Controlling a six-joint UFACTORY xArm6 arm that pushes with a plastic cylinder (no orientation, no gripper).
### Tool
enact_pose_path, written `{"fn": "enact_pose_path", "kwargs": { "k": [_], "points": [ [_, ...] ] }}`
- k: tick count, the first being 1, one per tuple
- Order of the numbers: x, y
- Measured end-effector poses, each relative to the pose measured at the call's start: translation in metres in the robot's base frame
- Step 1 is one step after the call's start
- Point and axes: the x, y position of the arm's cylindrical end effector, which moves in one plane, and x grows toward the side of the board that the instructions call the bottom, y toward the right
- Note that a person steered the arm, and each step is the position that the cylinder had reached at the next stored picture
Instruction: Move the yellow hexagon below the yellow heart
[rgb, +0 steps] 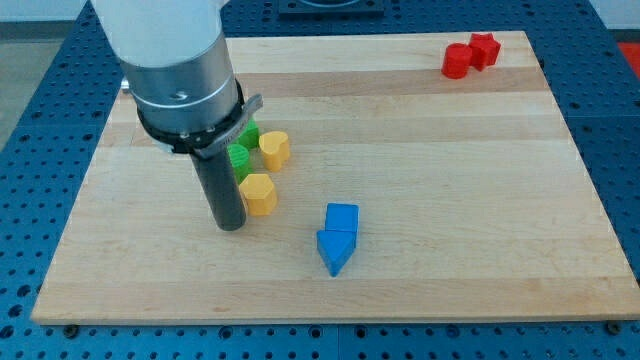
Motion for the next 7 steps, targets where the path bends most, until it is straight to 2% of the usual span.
{"fn": "enact_pose_path", "kwargs": {
  "k": [7],
  "points": [
    [-0.009,0.026]
  ]
}}
